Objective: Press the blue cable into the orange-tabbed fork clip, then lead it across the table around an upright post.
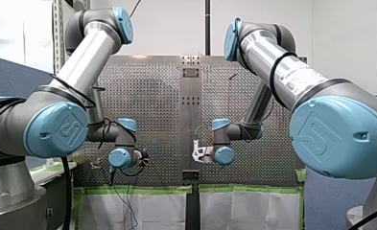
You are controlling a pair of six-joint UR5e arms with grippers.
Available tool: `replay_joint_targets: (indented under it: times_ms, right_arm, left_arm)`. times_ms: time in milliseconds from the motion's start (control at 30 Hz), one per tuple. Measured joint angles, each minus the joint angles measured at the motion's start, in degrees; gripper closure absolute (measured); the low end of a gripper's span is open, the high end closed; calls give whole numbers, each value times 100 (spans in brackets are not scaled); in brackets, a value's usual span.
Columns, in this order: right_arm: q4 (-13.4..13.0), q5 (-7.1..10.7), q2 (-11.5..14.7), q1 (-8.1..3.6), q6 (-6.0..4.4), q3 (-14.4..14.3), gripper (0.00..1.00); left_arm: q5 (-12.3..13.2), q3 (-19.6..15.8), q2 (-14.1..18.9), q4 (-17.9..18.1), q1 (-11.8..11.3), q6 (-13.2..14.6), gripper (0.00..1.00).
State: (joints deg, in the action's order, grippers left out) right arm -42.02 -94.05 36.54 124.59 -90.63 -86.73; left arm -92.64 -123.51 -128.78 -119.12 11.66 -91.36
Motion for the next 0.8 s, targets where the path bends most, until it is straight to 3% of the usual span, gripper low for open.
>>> replay_joint_targets:
  times_ms: [433,800]
  right_arm:
    - [-7,1,-9,0,0,-2,100]
    - [-9,0,-14,1,0,-1,100]
  left_arm:
    - [-635,438,-4,-355,321,-239,0]
    - [-891,821,-102,-670,428,-323,0]
